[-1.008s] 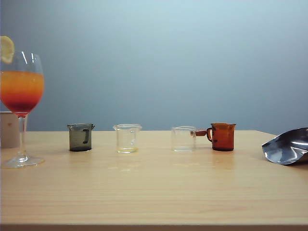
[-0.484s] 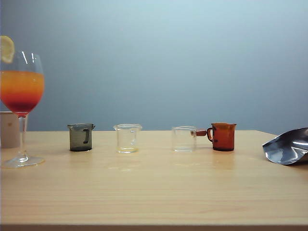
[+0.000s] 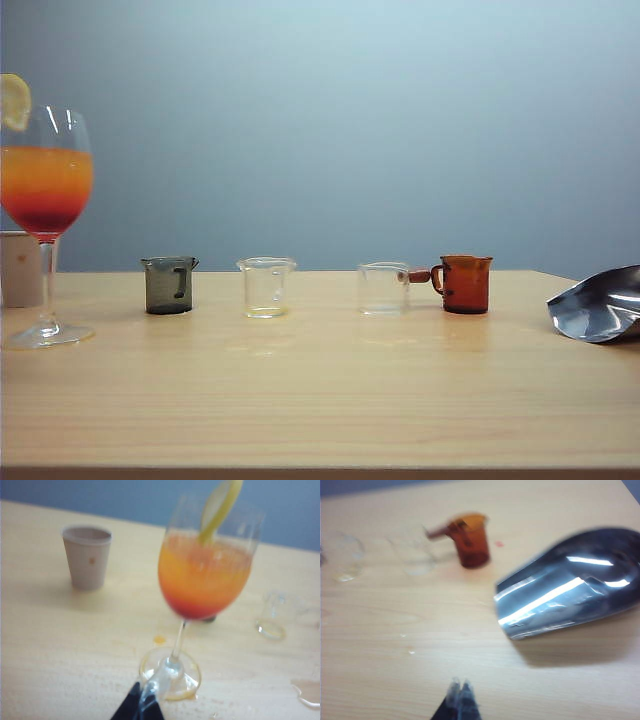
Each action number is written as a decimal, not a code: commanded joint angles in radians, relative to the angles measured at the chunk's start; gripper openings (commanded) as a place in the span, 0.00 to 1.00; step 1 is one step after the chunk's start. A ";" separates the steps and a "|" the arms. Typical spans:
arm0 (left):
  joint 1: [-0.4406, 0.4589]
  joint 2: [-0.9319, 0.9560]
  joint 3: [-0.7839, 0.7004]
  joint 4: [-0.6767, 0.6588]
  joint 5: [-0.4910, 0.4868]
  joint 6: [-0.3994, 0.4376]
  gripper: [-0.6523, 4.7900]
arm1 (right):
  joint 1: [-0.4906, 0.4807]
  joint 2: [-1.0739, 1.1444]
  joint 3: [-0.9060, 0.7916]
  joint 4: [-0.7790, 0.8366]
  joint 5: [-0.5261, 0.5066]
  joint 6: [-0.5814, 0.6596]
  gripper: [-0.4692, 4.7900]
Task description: Pick up the lemon slice from the paper cup on the left and carefully insert it into the rim of the goblet.
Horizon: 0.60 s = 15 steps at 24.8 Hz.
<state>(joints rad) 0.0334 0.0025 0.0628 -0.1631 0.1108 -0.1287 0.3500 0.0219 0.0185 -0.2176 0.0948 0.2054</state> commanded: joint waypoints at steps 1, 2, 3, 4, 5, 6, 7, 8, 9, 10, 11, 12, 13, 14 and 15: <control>0.001 -0.001 -0.029 0.061 -0.003 -0.003 0.11 | -0.001 0.003 -0.008 0.016 -0.022 0.003 0.08; 0.001 -0.001 -0.040 0.068 -0.003 -0.003 0.11 | -0.002 0.003 -0.008 0.016 -0.018 0.001 0.08; 0.001 -0.001 -0.049 0.076 -0.003 -0.002 0.11 | -0.002 0.003 -0.008 0.016 -0.018 -0.008 0.08; 0.001 -0.001 -0.053 0.068 -0.004 -0.003 0.11 | -0.004 0.003 -0.008 0.016 -0.019 -0.023 0.08; 0.001 -0.001 -0.053 0.064 -0.015 -0.002 0.11 | -0.007 0.003 -0.008 0.015 -0.020 -0.027 0.08; 0.001 -0.001 -0.053 0.067 -0.021 -0.002 0.11 | -0.010 0.003 -0.008 0.015 -0.020 -0.027 0.08; 0.001 -0.001 -0.053 0.074 -0.021 -0.002 0.11 | -0.012 0.003 -0.008 0.016 -0.019 -0.027 0.08; 0.001 -0.001 -0.053 0.080 -0.022 -0.002 0.11 | -0.013 0.003 -0.008 0.017 -0.003 -0.026 0.15; 0.001 -0.001 -0.053 0.081 -0.021 -0.003 0.11 | -0.013 0.003 -0.008 0.020 0.008 -0.026 0.26; 0.001 -0.001 -0.053 0.081 -0.021 -0.002 0.11 | -0.013 0.002 -0.008 0.020 0.008 -0.026 0.26; 0.001 -0.001 -0.053 0.080 -0.021 -0.002 0.11 | -0.013 0.002 -0.008 0.020 0.006 -0.026 0.26; 0.002 -0.001 -0.053 0.075 -0.021 -0.002 0.11 | -0.013 0.002 -0.008 0.020 0.007 -0.026 0.26; 0.002 -0.001 -0.053 0.072 -0.021 -0.002 0.11 | -0.013 0.002 -0.008 0.020 0.007 -0.026 0.26; 0.002 -0.001 -0.053 0.071 -0.021 -0.002 0.11 | -0.013 0.001 -0.008 0.020 0.007 -0.026 0.26; 0.002 -0.001 -0.053 0.071 -0.021 -0.002 0.11 | -0.013 0.001 -0.008 0.020 0.008 -0.026 0.26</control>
<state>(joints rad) 0.0334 0.0017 0.0071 -0.0978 0.0929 -0.1287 0.3378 0.0238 0.0135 -0.1989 0.0956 0.1787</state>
